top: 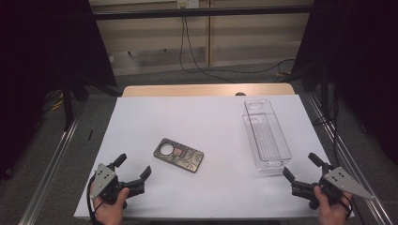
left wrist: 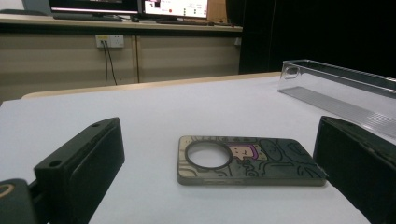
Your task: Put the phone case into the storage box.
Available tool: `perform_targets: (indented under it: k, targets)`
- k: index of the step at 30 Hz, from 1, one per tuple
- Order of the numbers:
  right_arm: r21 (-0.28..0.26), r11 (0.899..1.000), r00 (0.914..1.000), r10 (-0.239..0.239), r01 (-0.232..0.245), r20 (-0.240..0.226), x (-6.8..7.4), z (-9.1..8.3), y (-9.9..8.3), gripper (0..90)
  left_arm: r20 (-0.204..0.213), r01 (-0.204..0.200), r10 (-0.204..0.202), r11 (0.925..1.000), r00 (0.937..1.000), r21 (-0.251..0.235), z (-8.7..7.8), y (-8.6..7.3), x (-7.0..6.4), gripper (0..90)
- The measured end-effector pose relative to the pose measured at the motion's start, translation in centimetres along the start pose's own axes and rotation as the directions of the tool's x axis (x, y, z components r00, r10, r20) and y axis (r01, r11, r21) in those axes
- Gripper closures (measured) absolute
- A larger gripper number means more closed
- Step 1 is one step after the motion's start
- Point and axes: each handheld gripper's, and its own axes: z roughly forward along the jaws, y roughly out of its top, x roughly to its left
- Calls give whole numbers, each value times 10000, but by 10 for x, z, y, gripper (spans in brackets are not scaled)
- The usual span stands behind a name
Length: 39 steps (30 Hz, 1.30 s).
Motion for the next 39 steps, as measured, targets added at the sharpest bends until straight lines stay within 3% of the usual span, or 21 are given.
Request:
perform_targets:
  k: [17, 24, 26, 29, 32, 35, 37, 39]
  targets:
    - [53, 9996, 9994, 295, -294, -193, 1, 2, -2, 0, 194, -106, 107, 9999, 9998, -19, 7, 3, -7, 20]
    - [-17, 9993, 9990, 360, -361, -265, 3, 1, 0, 0, 752, -199, 189, 9997, 9970, 137, 10, 5, -14, 26]
    - [23, 9990, 9988, 438, -437, -201, 1, 0, 0, 0, 958, -386, 367, 9991, 9947, 175, 13, 6, -15, 49]
    - [27, 9992, 9990, 403, -403, -192, 2, 1, 0, 0, 1135, -162, 141, 9997, 9934, 181, 17, 7, -16, 49]
    - [58, 9991, 9989, 410, -409, -229, 2, 2, -1, 0, 1232, -262, 232, 9994, 9921, 229, 22, 10, -16, 48]
    - [53, 9993, 9988, 381, -380, -293, 3, 1, -1, 0, 1479, -348, 308, 9991, 9885, 246, 26, 12, -19, 43]
    - [35, 9994, 9986, 343, -342, -403, 4, 1, 0, 0, 1832, -425, 367, 9987, 9824, 281, 31, 15, -25, 39]
    - [36, 9994, 9983, 350, -349, -461, 5, 1, 0, 0, 1981, 36, -95, 9995, 9801, 301, 33, 16, -27, 38]
